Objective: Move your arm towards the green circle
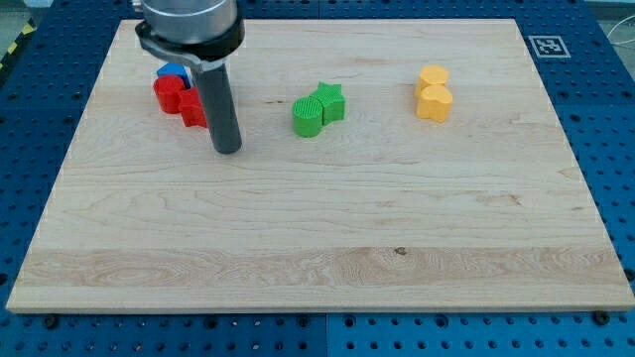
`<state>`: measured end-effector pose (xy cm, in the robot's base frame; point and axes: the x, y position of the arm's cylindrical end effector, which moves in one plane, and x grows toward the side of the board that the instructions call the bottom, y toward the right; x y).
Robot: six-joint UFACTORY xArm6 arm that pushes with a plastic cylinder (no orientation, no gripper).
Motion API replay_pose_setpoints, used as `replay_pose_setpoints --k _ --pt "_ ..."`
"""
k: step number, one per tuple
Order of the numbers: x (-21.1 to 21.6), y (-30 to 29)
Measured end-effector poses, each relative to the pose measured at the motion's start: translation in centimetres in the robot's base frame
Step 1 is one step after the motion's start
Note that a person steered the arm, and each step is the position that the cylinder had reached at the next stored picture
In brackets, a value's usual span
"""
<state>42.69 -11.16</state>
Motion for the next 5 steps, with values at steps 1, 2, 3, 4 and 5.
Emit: replay_pose_setpoints --k 1,2,3,4,5 --pt "-0.61 0.05" --pt "-0.96 0.05" --pt "-1.11 0.05" --pt "-1.28 0.05" --pt "-1.30 -0.02"
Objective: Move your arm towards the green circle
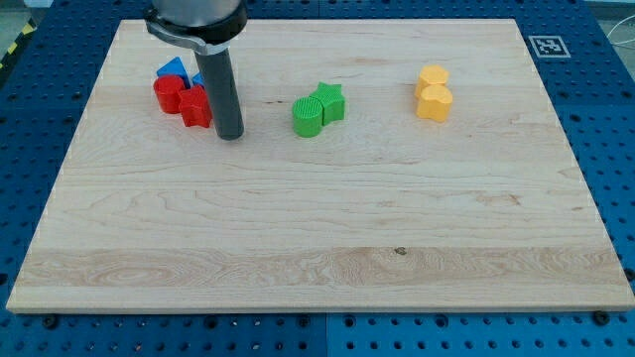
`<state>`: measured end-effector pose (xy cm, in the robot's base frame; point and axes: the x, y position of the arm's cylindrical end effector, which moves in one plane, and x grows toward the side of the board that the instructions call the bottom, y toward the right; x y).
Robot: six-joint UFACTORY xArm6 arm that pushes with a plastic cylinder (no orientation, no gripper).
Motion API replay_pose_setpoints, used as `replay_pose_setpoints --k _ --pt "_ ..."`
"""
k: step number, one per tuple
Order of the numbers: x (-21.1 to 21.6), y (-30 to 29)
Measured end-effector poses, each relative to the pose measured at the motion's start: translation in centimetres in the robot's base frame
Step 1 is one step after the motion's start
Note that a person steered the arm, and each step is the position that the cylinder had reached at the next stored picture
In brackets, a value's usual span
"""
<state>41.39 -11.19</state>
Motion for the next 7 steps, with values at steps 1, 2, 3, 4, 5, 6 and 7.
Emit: replay_pose_setpoints --k 1,2,3,4,5,6,7 --pt "0.0 -0.2" --pt "0.0 -0.2" --pt "-0.5 -0.2" --pt "-1.6 -0.2" --pt "-2.0 1.5" --pt "-2.0 3.6" --pt "-2.0 4.4"
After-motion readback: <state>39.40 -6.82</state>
